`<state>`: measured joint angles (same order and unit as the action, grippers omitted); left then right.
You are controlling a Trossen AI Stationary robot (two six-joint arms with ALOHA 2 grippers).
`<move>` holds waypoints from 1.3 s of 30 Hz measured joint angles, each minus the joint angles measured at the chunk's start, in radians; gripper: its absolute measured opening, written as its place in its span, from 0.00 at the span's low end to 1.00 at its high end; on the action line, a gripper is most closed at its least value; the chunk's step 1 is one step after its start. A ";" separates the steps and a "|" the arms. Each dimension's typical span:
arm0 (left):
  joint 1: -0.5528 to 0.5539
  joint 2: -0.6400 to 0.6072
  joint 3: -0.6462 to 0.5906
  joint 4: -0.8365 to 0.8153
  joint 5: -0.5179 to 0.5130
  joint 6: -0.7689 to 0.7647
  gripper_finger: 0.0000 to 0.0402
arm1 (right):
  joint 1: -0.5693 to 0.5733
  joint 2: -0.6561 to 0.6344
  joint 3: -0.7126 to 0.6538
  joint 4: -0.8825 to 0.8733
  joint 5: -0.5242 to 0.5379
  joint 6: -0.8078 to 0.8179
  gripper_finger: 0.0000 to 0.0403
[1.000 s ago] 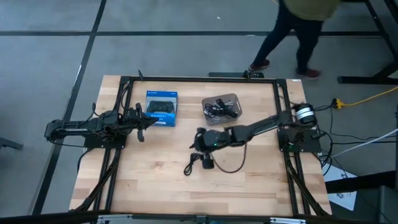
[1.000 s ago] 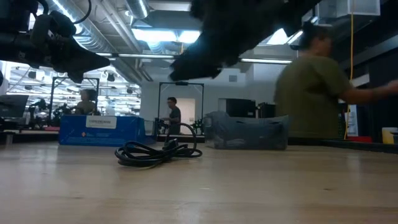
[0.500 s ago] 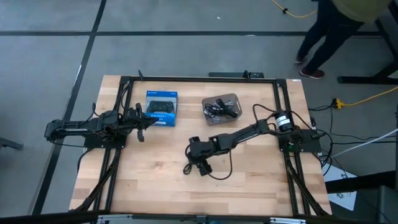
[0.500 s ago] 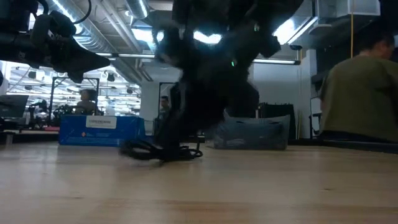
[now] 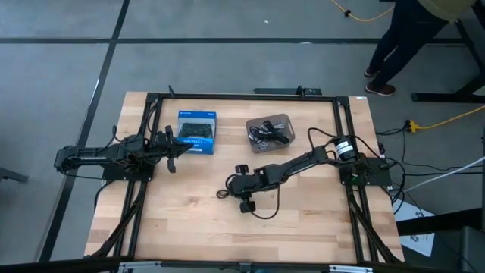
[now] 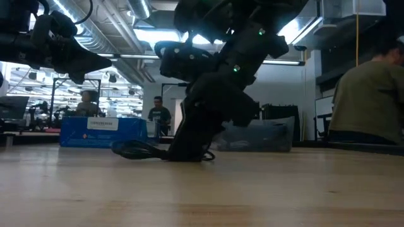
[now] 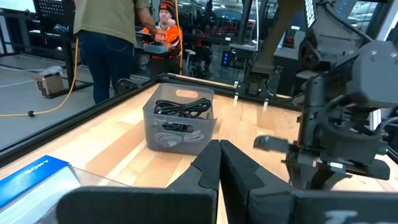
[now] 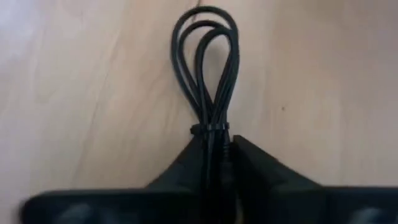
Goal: Pick and place USB-C Cables
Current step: Put the black charger cable into the black bin, then return to Home Position
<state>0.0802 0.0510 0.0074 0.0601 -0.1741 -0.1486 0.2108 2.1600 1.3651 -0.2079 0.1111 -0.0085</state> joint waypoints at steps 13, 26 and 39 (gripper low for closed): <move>0.000 0.000 0.000 -0.002 0.000 0.001 0.00 | -0.020 -0.381 -0.009 -0.474 0.537 0.051 0.11; 0.000 0.000 0.000 -0.006 0.000 0.002 0.00 | -0.316 -0.740 -0.237 -0.529 0.466 0.113 0.11; 0.000 0.000 0.000 -0.007 0.000 0.002 0.00 | -0.431 -0.753 -0.496 -0.043 0.184 0.003 0.29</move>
<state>0.0799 0.0509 0.0074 0.0528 -0.1745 -0.1471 -0.2206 1.4071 0.8696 -0.2507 0.2953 -0.0059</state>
